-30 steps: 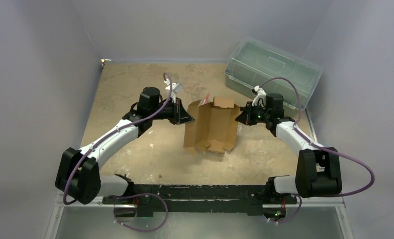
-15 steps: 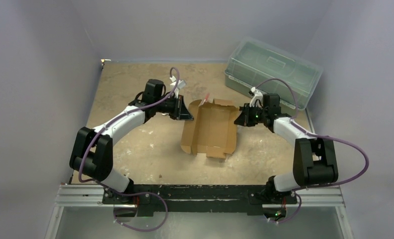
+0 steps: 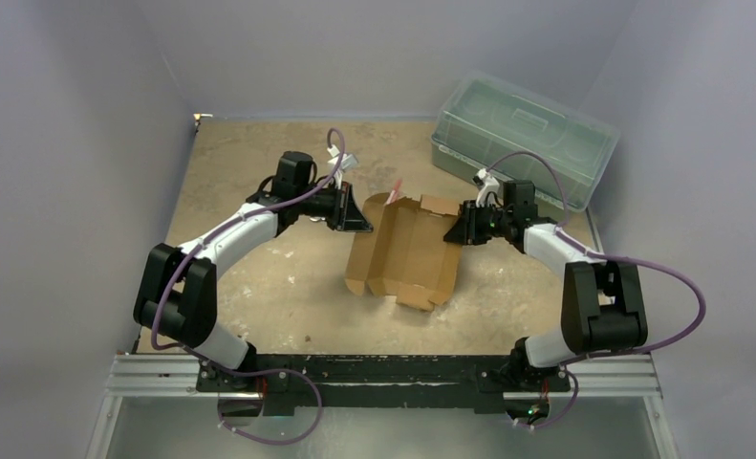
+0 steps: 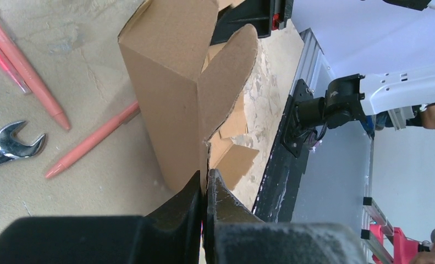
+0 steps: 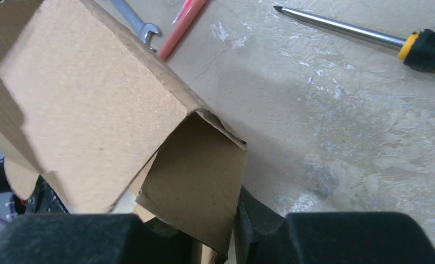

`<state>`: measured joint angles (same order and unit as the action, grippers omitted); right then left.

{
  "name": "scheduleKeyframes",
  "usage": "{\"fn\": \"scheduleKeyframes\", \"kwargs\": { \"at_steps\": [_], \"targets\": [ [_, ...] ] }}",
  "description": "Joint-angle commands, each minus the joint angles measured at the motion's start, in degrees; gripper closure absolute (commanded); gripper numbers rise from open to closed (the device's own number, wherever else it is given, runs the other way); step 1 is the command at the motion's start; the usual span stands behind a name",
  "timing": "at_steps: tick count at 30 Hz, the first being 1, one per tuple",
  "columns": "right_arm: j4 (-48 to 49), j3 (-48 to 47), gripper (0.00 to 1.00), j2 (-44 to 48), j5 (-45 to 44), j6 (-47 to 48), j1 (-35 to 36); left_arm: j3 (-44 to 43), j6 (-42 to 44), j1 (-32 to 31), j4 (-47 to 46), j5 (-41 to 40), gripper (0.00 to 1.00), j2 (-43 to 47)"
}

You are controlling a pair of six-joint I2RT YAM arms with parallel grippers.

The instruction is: Fold the paper box

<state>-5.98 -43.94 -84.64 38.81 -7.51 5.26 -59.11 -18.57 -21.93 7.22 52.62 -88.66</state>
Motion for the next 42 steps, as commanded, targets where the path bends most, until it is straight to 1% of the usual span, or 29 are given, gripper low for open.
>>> {"fn": "scheduleKeyframes", "kwargs": {
  "at_steps": [1,3,6,8,12,13,14,16,17,20,22,25,27,29,30,34,36,39,40,42],
  "targets": [
    [0.5,-2.3,0.72,2.8,3.8,2.3,0.5,1.2,2.0,0.7,-2.8,2.4,1.0,1.0],
    [-0.3,-2.5,0.7,3.9,4.0,3.5,0.5,1.3,2.5,0.9,-2.2,1.9,1.0,1.2],
    [-2.8,-3.5,0.63,5.9,4.7,6.5,0.5,1.2,3.4,1.1,-0.8,0.5,1.0,1.1],
    [-6.0,-4.5,0.53,7.3,5.6,10.6,0.3,0.9,4.1,1.3,0.5,-0.3,1.0,0.9],
    [-13.1,-7.4,0.28,10.1,7.9,19.8,-1.9,0.2,6.3,1.5,3.2,-2.1,1.0,0.8],
    [-15.2,-8.5,0.23,10.8,10.0,23.4,-2.7,0.1,6.6,1.5,3.7,-2.4,1.0,0.8],
    [-17.5,-9.7,0.18,11.2,11.8,25.1,-3.7,0.0,6.9,1.5,3.9,-2.7,1.0,1.0],
    [-23.6,-12.1,0.1,11.9,13.8,32.0,-5.1,-0.1,7.5,1.5,4.4,-3.1,1.0,1.2],
    [-26.4,-13.1,0.08,12.5,15.0,35.9,-6.9,-0.3,7.9,1.5,4.7,-3.1,1.0,1.2],
    [-31.6,-15.7,0.01,14.8,18.1,41.3,-9.3,-0.6,8.7,1.5,5.2,-3.2,1.0,1.4],
    [-31.3,-16.8,0.01,17.1,18.5,41.4,-9.6,-1.0,9.3,1.5,6.0,-3.3,1.0,1.5],
    [-26.9,-16.6,0.01,19.4,20.3,38.1,-9.6,-1.5,9.7,1.5,6.3,-3.3,1.0,2.0],
    [-29.0,-18.1,0.01,19.2,21.2,43.1,-7.7,-2.1,9.7,1.5,6.6,-3.1,1.0,2.3],
    [-32.8,-20.2,0.01,17.7,18.2,49.7,-4.1,-3.0,9.7,1.5,7.2,-2.9,1.0,2.4],
    [-33.2,-20.6,0.01,17.1,16.0,51.2,-2.3,-3.3,9.6,1.5,7.4,-2.7,1.0,2.6],
    [-30.6,-18.9,0.01,17.4,10.8,55.9,1.3,-3.8,8.8,1.5,7.5,-2.3,1.0,3.2],
    [-28.5,-17.6,0.01,18.0,7.2,56.2,3.2,-4.1,8.3,1.5,7.5,-2.1,1.0,3.5],
    [-22.4,-14.5,0.01,19.5,0.4,53.0,5.0,-4.7,7.9,1.5,7.9,-1.9,1.0,3.5],
    [-20.8,-14.0,0.01,19.7,-0.3,52.2,5.1,-4.9,7.9,1.5,8.1,-1.9,1.0,3.5],
    [-21.1,-14.4,0.01,19.2,0.1,52.5,5.1,-5.3,7.7,1.5,8.3,-1.9,1.0,3.4]
  ]
}}
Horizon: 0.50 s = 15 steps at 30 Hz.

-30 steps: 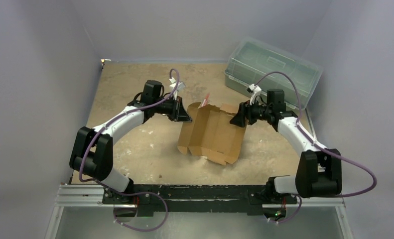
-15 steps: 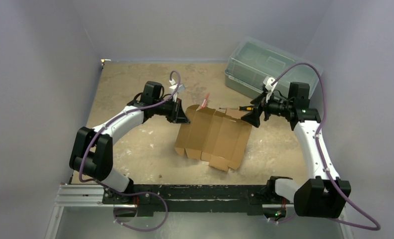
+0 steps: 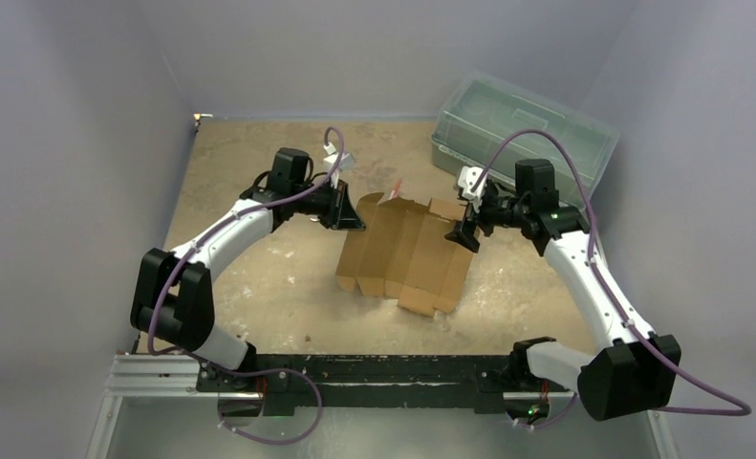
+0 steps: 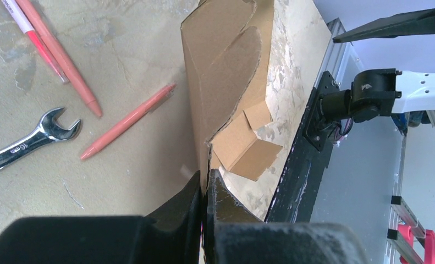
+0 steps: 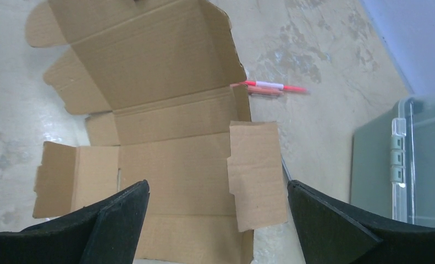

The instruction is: Fold the paper box

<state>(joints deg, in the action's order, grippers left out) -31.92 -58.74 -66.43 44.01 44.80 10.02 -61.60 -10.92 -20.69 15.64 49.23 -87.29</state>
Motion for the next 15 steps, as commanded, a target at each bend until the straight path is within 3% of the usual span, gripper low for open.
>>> {"fn": "scheduleKeyframes", "kwargs": {
  "at_steps": [1,10,15],
  "targets": [
    [4.5,0.1,0.01,0.6,-4.8,0.7,0.4,-3.0,0.0,0.2,0.0,1.6,1.0,2.0],
    [12.6,2.1,0.07,-2.1,-15.5,2.1,5.0,-4.5,-1.0,0.2,0.9,2.5,1.0,1.8],
    [17.8,3.5,0.18,-3.2,-20.3,1.3,6.9,-4.8,-1.3,0.2,1.3,2.7,1.0,2.1]
  ]
}}
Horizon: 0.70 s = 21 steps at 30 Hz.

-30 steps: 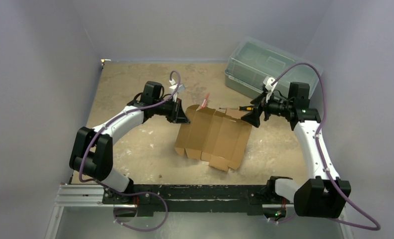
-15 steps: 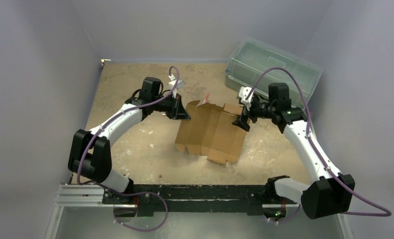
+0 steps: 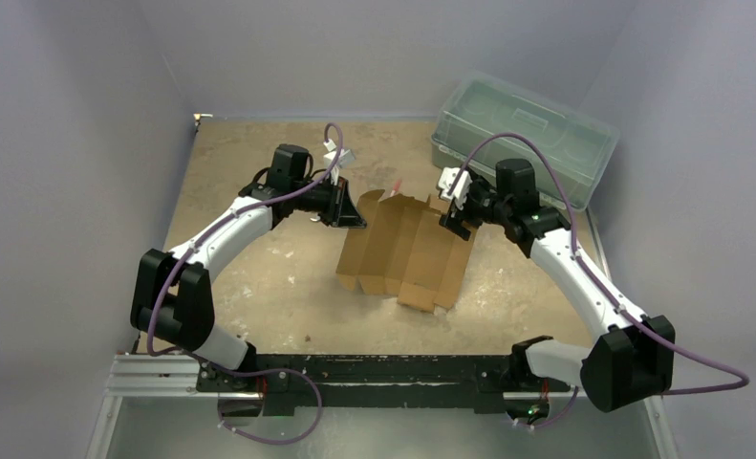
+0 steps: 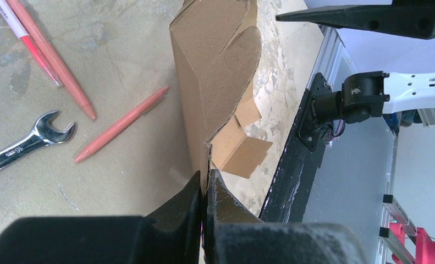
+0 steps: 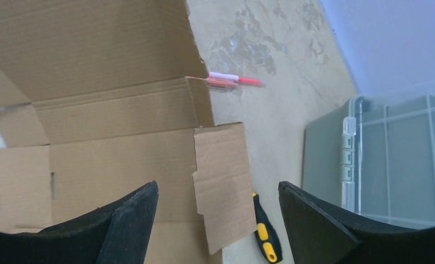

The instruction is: Fold the paper box

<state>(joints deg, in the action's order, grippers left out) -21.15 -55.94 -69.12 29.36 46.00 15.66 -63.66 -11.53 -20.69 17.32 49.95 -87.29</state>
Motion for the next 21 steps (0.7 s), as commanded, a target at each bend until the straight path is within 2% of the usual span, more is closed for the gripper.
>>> {"fn": "scheduleKeyframes", "kwargs": {
  "at_steps": [1,7,13,16,21],
  "targets": [
    [8.0,0.9,0.2,-0.8,-6.2,0.1,1.5,-2.8,-0.8,0.2,-0.3,2.1,1.0,2.1],
    [9.8,0.5,0.33,-3.6,-9.1,0.9,2.3,-3.2,-1.2,0.2,-0.1,2.6,1.0,2.4],
    [11.7,2.0,0.46,-2.4,-9.7,0.8,2.5,-3.1,-1.3,0.2,-0.2,2.8,1.0,2.8],
    [12.0,2.8,0.58,-1.5,-9.6,1.0,2.5,-3.0,-1.7,0.2,-0.4,3.1,1.0,3.0],
    [12.5,3.8,0.87,0.0,-10.2,0.4,2.5,-2.5,-2.6,0.2,-0.9,3.4,1.0,4.6]
  ]
}}
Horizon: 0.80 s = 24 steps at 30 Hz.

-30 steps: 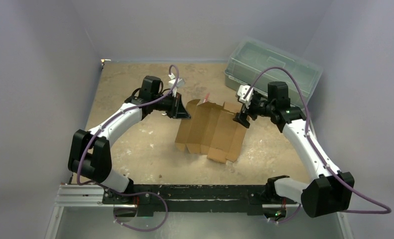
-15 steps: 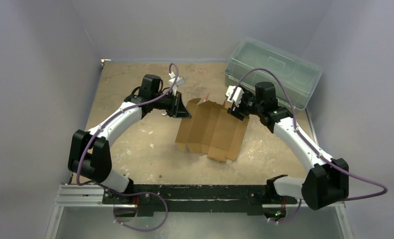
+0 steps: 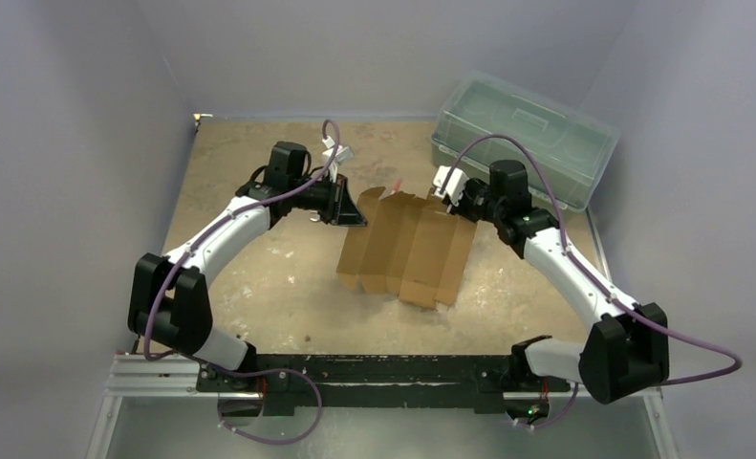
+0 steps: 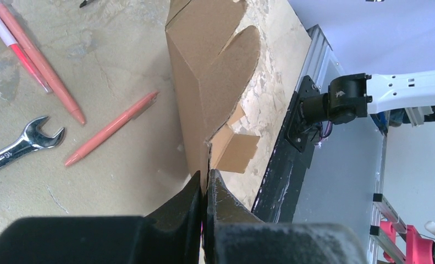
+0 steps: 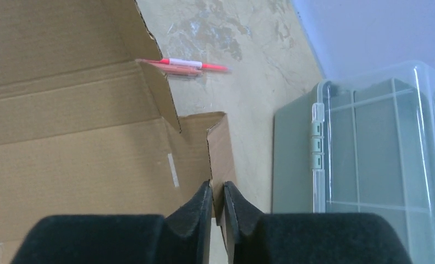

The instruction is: Fold the paper box

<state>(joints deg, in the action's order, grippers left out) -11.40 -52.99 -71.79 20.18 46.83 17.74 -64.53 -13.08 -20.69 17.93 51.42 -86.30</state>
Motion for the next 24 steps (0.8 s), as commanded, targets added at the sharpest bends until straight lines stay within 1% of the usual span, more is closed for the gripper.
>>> {"fn": "scheduleKeyframes", "kwargs": {
  "at_steps": [1,3,9,15,20,24],
  "targets": [
    [2.9,1.0,0.92,3.1,-0.9,-1.0,0.5,-1.4,-1.1,0.2,-1.5,1.7,1.0,3.9],
    [3.5,1.3,1.0,4.0,-0.8,-2.6,0.5,-1.6,-1.3,0.2,-1.1,1.1,1.0,4.3],
    [5.0,2.2,1.0,6.7,0.5,-13.7,0.3,-4.9,-1.8,0.2,2.9,-2.6,1.0,4.5],
    [11.1,6.8,1.0,9.3,4.4,-28.1,-0.5,-11.7,-1.6,0.2,8.3,-7.2,1.0,4.2],
    [20.1,10.8,1.0,8.0,6.2,-39.0,-1.3,-16.1,-3.3,0.2,9.8,-9.8,1.0,5.5],
    [29.5,15.7,1.0,7.2,9.5,-46.2,-2.1,-18.3,-4.6,0.1,10.4,-9.5,1.0,5.5]
  ]
}}
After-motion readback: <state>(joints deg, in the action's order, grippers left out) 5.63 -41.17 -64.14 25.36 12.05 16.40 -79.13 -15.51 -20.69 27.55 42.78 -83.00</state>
